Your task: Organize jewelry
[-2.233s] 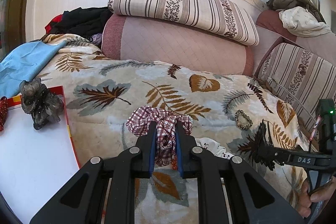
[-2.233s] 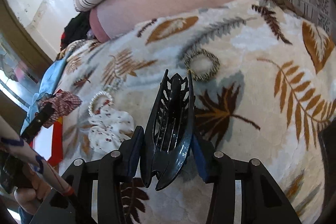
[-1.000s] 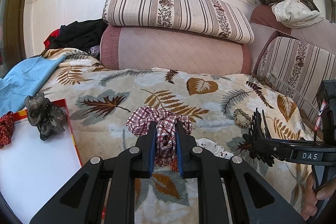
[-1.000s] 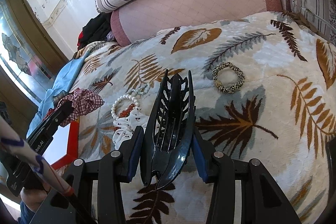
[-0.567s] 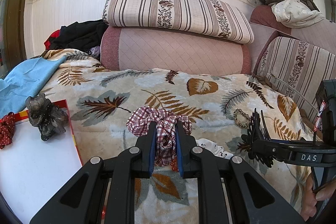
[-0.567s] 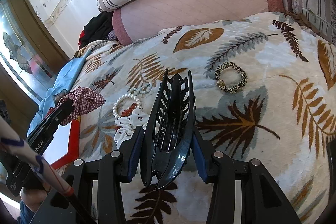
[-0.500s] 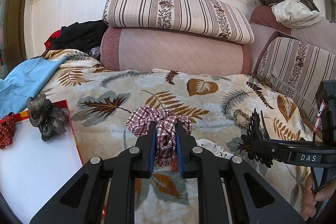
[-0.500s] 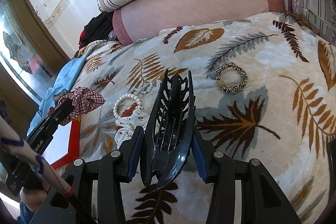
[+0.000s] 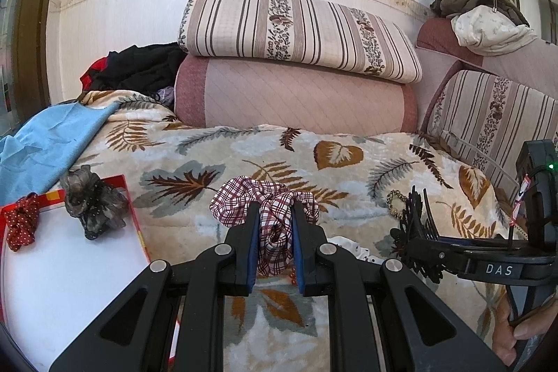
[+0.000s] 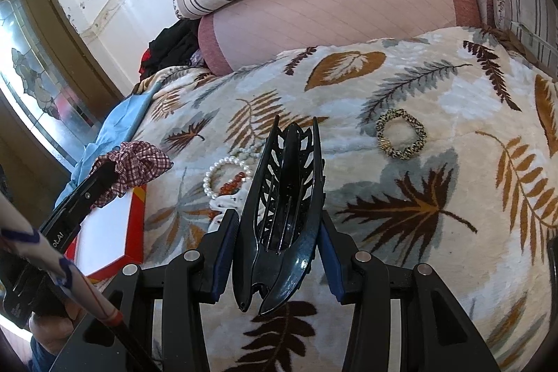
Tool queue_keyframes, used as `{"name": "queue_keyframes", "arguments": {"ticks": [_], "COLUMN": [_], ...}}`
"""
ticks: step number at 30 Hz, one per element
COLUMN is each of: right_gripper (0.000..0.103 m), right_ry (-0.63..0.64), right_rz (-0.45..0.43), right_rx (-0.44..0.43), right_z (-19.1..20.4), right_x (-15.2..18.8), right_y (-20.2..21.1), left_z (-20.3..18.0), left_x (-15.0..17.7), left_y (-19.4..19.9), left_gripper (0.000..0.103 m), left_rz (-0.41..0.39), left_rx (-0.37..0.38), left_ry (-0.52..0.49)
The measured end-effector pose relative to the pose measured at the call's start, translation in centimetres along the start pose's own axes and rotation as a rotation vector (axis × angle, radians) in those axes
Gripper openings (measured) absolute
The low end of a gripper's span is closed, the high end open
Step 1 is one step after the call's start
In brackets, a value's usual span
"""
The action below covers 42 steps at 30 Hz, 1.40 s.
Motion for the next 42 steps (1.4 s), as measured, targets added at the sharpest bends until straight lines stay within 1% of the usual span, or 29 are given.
{"name": "queue_keyframes", "arguments": {"ticks": [5,12,17,23,27,30,33,35,37,42], "right_gripper": [0.049,0.049,0.049,0.049,0.049,0.049,0.049,0.049,0.049,0.049], "right_ry": [-0.009,-0.001,0.037,0.109,0.145,0.166,0.189,0.207,0.226,0.239], "right_rz": [-0.002,0.007,0.014,0.045,0.095,0.136,0.172,0.186,0.200,0.224], "right_rx": [-0.022,-0.071,-0.123,-0.188,-0.239,-0.265,-0.278,-0.276,-0.267,-0.249], "right_z": [1.7,6.0,10.8,17.5,22.3,25.0,27.5,28.7,29.7,31.0], "right_x": [0.2,0.4,0.2,0.7,2.2,3.5,4.5,4.8,5.1,5.6], "right_y": [0.2,-0.2,-1.0,-3.1,-5.7,-7.5,-9.6,-10.8,-11.9,-14.0], "left_z": [1.1,4.8,8.2,14.1,18.5,21.6,24.1,25.4,26.4,27.5], "left_x": [-0.7,-2.0,-2.3,-2.0,-1.2,-0.2,0.8,1.4,1.9,2.6], "left_y": [1.2,3.6,5.0,7.3,8.4,8.9,8.9,8.7,8.4,7.2], "left_gripper": [0.014,0.015,0.015,0.015,0.015,0.015,0.015,0.014,0.014,0.014], "left_rz": [-0.023,-0.068,-0.078,-0.091,-0.074,-0.051,-0.020,0.002,0.022,0.056], "left_rx": [-0.015,-0.059,-0.108,-0.196,-0.273,-0.334,-0.378,-0.399,-0.404,-0.433], "left_ry": [0.017,0.069,0.101,0.158,0.202,0.237,0.280,0.309,0.346,0.387]}}
Point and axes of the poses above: each gripper's, at about its wrist camera, not at the fingertips, and y roughly against the way its jaws point, z to its left, x to its underside, the point moved 4 cm from there along -y, roughly the way its jaws point, and after that the axes turned 9 degrees about -z, right-handed, at the moved point
